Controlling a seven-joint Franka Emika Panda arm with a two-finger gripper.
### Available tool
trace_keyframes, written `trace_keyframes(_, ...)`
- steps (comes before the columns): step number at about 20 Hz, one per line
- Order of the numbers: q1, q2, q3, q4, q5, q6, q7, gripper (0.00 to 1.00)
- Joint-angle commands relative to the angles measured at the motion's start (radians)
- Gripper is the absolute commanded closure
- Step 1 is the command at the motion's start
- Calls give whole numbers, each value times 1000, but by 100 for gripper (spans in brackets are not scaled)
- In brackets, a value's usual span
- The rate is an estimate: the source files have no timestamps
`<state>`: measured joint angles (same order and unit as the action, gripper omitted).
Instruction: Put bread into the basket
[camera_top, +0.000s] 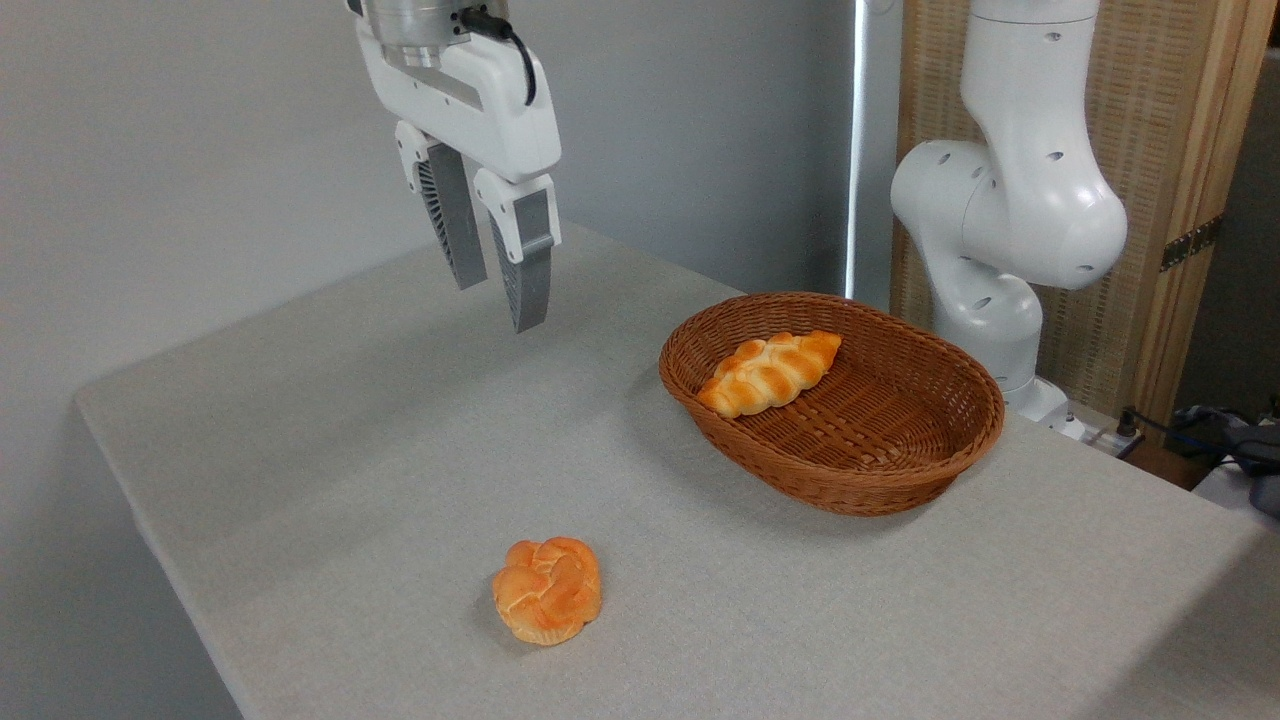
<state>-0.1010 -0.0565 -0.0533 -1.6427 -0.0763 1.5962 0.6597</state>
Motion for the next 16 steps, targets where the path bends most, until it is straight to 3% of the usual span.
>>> trace_keyframes(1,33,18,-46,37,1,-36,-28,0)
trace_keyframes(16,40,12,-48,32,18,-45,-31,0)
